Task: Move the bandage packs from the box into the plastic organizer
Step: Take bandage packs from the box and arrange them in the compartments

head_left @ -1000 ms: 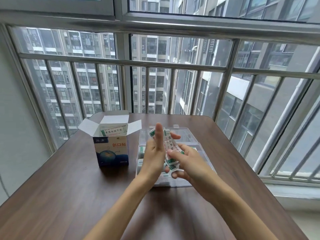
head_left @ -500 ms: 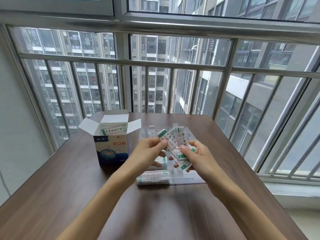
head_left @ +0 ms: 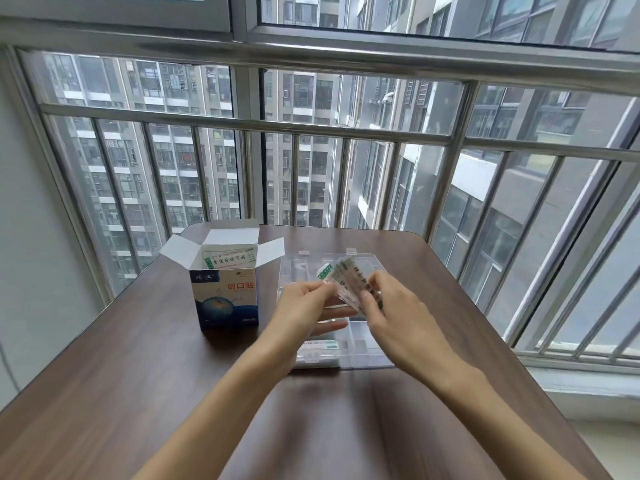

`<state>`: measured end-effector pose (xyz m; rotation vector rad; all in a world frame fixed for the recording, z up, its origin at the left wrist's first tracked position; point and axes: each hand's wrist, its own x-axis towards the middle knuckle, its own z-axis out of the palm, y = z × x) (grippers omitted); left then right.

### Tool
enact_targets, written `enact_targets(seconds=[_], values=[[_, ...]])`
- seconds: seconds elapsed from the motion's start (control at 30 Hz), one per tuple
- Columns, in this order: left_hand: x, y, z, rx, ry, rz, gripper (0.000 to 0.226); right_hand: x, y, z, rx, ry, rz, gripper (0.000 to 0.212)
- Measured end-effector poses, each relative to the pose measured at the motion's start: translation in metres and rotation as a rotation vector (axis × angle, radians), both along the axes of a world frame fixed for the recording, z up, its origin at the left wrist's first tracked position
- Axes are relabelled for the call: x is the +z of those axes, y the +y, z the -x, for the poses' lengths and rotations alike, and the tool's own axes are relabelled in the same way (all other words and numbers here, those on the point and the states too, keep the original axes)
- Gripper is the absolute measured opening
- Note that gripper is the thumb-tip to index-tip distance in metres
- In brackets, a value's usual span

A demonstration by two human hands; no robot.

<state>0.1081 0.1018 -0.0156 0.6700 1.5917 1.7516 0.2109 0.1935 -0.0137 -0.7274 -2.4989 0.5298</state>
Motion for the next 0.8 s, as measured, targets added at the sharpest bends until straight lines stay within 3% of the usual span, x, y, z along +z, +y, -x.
enact_targets(seconds=[0.07,0.17,0.3,0.37,0.47,0.53,0.63,0.8], values=[[-0.001,0.002,-0.002,0.0,-0.092,-0.001,0.031,-0.001,-0.002,-0.001,-0.022,0.014,-0.093,0.008],[0.0,0.003,-0.001,0.002,-0.182,-0.013,0.032,-0.001,0.001,-0.001,0.019,0.026,-0.118,0.026],[0.0,0.008,-0.001,0.066,-0.008,-0.007,0.027,0.001,0.005,0.0,0.144,0.089,0.025,0.031],[-0.001,0.01,-0.003,0.126,0.089,-0.05,0.026,0.003,0.007,0.001,0.104,0.192,0.315,0.03],[-0.002,0.014,-0.008,0.221,0.192,-0.128,0.028,0.002,0.002,0.003,0.043,0.404,0.927,0.021],[-0.001,0.017,-0.012,0.26,0.238,-0.125,0.027,0.0,-0.002,0.004,0.05,0.506,1.051,0.01],[0.003,0.02,-0.006,0.238,0.258,-0.064,0.027,0.004,0.003,0.002,0.029,0.521,0.934,0.011],[0.009,0.034,-0.003,0.205,0.558,0.034,0.043,0.006,0.009,0.002,0.034,0.458,0.736,0.016]])
